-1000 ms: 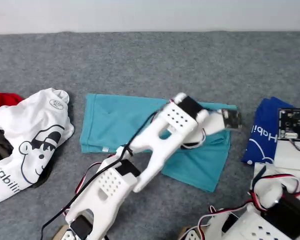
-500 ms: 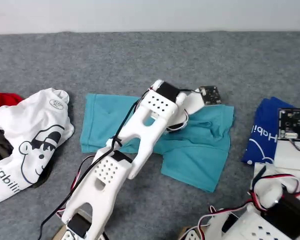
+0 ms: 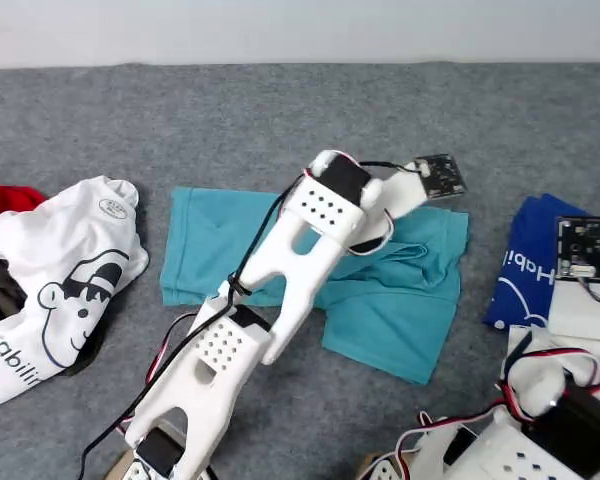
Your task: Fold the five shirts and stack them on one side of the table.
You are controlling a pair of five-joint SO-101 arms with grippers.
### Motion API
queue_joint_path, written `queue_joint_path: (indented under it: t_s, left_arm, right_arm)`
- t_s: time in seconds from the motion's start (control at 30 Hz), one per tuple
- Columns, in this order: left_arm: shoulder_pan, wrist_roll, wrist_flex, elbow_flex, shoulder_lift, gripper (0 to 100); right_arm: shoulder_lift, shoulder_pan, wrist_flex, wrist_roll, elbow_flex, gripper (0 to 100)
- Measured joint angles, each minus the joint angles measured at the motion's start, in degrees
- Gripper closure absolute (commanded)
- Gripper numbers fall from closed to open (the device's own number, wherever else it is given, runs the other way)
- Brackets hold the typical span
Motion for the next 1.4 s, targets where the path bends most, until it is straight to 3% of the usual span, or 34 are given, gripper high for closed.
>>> queue_joint_path:
  t_s: [0.3, 0.53, 0.8, 1.17, 1.4]
  left_arm:
    - [2.1, 3.4, 0.2, -0.1, -0.8, 99]
    - [-4.0, 10.7, 0.4, 3.2, -10.8, 99]
    - [-17.4, 17.8, 0.4, 21.1, -31.2, 99]
    - [-43.8, 18.2, 0.5, 44.7, -60.9, 99]
    - [-53.9, 16.5, 0.5, 59.6, -75.2, 99]
  right_arm:
    - [0.0, 0.0, 0.0, 0.0, 1.8, 98.3]
    - [0.4, -2.0, 0.0, 0.0, 9.1, 98.3]
    - [12.5, -16.3, -3.7, 0.0, 9.1, 98.8]
    - [31.5, -34.5, -15.1, 0.0, 4.7, 98.8]
    - [42.7, -43.3, -26.3, 0.0, 4.7, 98.8]
